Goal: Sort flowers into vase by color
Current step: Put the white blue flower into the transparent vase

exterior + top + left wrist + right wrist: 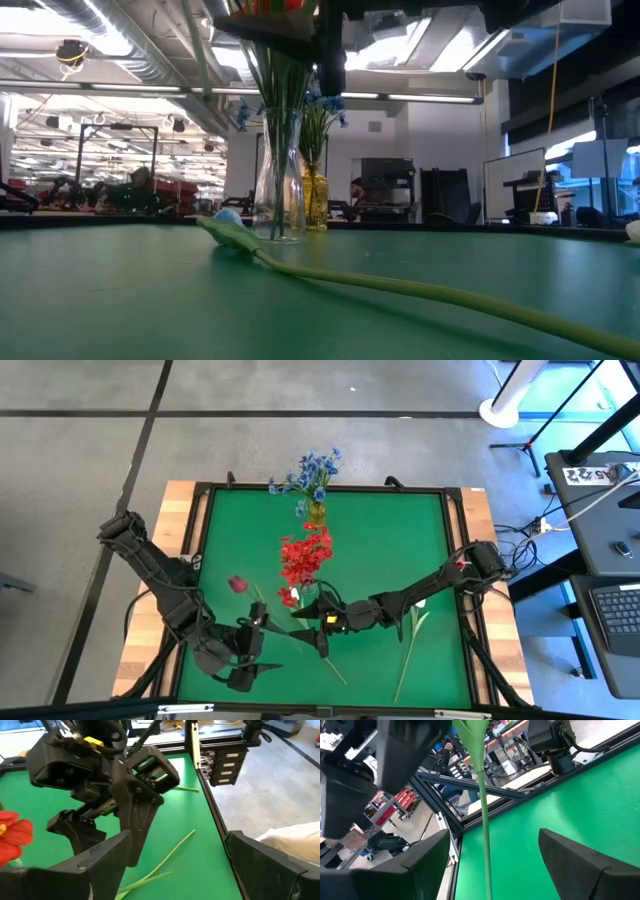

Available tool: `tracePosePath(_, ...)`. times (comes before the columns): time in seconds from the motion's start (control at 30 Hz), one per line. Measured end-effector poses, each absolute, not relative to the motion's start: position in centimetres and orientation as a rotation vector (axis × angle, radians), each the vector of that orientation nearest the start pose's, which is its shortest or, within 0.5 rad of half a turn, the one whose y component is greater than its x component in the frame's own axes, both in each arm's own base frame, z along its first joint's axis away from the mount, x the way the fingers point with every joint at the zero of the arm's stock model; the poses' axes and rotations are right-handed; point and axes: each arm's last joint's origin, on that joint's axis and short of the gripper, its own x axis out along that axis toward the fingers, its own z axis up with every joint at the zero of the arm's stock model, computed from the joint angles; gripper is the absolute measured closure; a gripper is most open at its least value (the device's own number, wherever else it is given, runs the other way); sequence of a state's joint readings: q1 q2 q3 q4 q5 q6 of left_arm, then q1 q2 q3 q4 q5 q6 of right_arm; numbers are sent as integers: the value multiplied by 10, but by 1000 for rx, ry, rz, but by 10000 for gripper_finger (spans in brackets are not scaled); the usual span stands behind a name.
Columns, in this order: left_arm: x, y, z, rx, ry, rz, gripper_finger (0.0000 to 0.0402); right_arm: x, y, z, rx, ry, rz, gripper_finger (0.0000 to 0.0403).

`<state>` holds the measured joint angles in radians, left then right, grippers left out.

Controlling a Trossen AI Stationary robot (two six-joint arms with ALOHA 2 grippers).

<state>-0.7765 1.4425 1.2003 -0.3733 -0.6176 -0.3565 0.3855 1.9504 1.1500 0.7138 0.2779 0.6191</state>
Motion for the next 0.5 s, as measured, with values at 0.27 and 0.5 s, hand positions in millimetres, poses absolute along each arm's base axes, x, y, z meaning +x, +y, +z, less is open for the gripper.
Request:
tracePosePath(0.27,237,-204,314,63,453,4,72,402,155,196,590,105,80,100)
tracePosePath(0.5,244,-198,316,49,433,18,72,403,154,194,570,102,68,100)
